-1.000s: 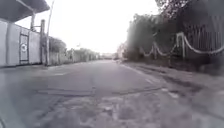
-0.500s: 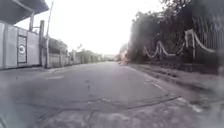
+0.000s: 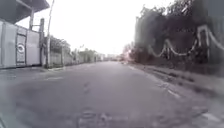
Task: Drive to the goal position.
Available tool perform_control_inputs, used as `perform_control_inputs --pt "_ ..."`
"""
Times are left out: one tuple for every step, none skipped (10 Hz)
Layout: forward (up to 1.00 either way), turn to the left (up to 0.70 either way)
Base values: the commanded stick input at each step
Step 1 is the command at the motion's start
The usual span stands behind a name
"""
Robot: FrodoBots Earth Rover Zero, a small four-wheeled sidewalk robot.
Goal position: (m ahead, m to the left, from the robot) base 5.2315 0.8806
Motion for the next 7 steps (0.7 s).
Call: perform_control_inputs --pt "1.00 -0.40" --pt "1.00 -0.40" --pt "1.00 -0.40" --pt "1.00 -0.34" --pt "1.00 0.00" --pt "1.00 0.00" --pt "1.00 0.00"
